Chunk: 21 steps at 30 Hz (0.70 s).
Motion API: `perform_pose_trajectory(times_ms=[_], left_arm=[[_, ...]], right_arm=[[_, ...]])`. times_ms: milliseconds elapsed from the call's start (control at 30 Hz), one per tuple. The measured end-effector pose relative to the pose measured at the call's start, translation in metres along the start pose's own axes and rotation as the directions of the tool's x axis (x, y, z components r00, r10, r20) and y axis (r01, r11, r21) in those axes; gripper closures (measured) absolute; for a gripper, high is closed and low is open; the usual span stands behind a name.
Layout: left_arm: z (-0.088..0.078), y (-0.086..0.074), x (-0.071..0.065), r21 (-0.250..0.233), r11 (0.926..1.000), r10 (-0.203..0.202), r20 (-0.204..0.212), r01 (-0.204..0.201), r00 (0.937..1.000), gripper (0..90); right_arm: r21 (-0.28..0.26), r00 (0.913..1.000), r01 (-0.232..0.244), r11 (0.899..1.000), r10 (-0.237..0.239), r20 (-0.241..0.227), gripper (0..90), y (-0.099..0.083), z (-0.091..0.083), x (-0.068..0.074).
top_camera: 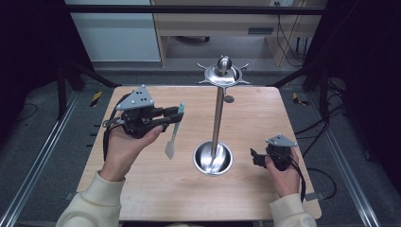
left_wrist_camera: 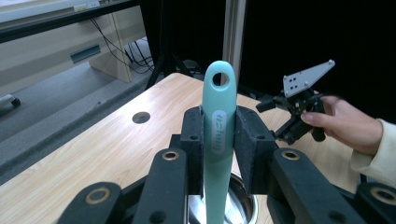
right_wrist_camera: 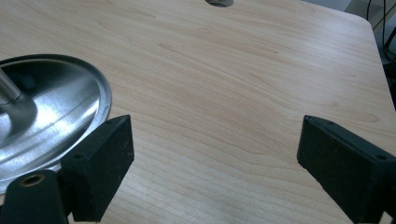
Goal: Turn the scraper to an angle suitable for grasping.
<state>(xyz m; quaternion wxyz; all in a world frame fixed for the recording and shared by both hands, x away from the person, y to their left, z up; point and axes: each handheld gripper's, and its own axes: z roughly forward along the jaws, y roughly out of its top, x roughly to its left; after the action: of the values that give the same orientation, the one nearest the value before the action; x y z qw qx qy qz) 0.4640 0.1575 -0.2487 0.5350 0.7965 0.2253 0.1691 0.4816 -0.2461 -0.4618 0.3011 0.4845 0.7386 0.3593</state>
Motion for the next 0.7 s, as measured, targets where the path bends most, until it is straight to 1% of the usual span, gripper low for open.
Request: perform_pose_trajectory(times_ms=[67, 267, 300, 333, 433, 467, 500, 533, 567, 700], left_arm=[[-0.001, 0.003, 0.0, -0.004, 1.0, -0.001, -0.007, 0.001, 1.0, 73.9], [-0.001, 0.011, -0.004, -0.023, 0.9997, 0.01, -0.013, -0.01, 0.9999, 73.9], [-0.001, 0.011, -0.006, -0.02, 0.9998, -0.004, 0.001, 0.004, 1.0, 73.9], [-0.001, 0.014, -0.007, -0.035, 0.9993, 0.014, -0.011, -0.014, 0.9998, 74.0], [0.0, 0.017, -0.007, -0.047, 0.9988, 0.014, -0.01, -0.014, 0.9999, 73.9], [0.001, 0.019, -0.006, -0.064, 0.9979, 0.01, 0.005, -0.009, 0.9999, 73.9], [0.001, 0.019, -0.006, -0.064, 0.9979, 0.01, 0.005, -0.009, 0.9999, 73.9], [0.002, 0.022, -0.006, -0.077, 0.997, 0.005, 0.015, -0.003, 0.9999, 73.9], [0.002, 0.023, -0.006, -0.081, 0.9967, 0.003, 0.017, -0.002, 0.9999, 73.9], [0.003, 0.027, -0.01, -0.08, 0.9967, 0.015, 0.021, -0.013, 0.9997, 73.9]], right_arm=[[-0.006, 0.9999, -0.011, 1.0, 0.011, -0.001, 11.3, -0.001, 0.0, -0.001], [-0.004, 0.9998, -0.02, 1.0, 0.02, -0.002, 11.4, -0.002, 0.0, -0.001], [-0.005, 0.9998, -0.02, 1.0, 0.02, 0.0, 11.5, -0.002, 0.0, -0.001], [-0.006, 0.9998, -0.02, 1.0, 0.02, -0.003, 11.5, -0.002, 0.0, -0.001], [-0.007, 0.9998, -0.019, 1.0, 0.019, -0.004, 11.5, -0.002, -0.001, -0.001], [-0.009, 0.9998, -0.017, 1.0, 0.017, -0.005, 11.5, -0.002, 0.0, -0.002], [-0.009, 0.9998, -0.017, 1.0, 0.017, -0.005, 11.5, -0.002, 0.0, -0.002], [-0.008, 0.9998, -0.019, 1.0, 0.018, -0.005, 11.6, -0.002, -0.001, -0.002], [-0.01, 0.9998, -0.018, 1.0, 0.018, -0.005, 11.6, -0.002, -0.001, -0.002], [-0.015, 0.9998, -0.021, 1.0, 0.021, -0.007, 11.6, -0.002, -0.001, -0.002]])
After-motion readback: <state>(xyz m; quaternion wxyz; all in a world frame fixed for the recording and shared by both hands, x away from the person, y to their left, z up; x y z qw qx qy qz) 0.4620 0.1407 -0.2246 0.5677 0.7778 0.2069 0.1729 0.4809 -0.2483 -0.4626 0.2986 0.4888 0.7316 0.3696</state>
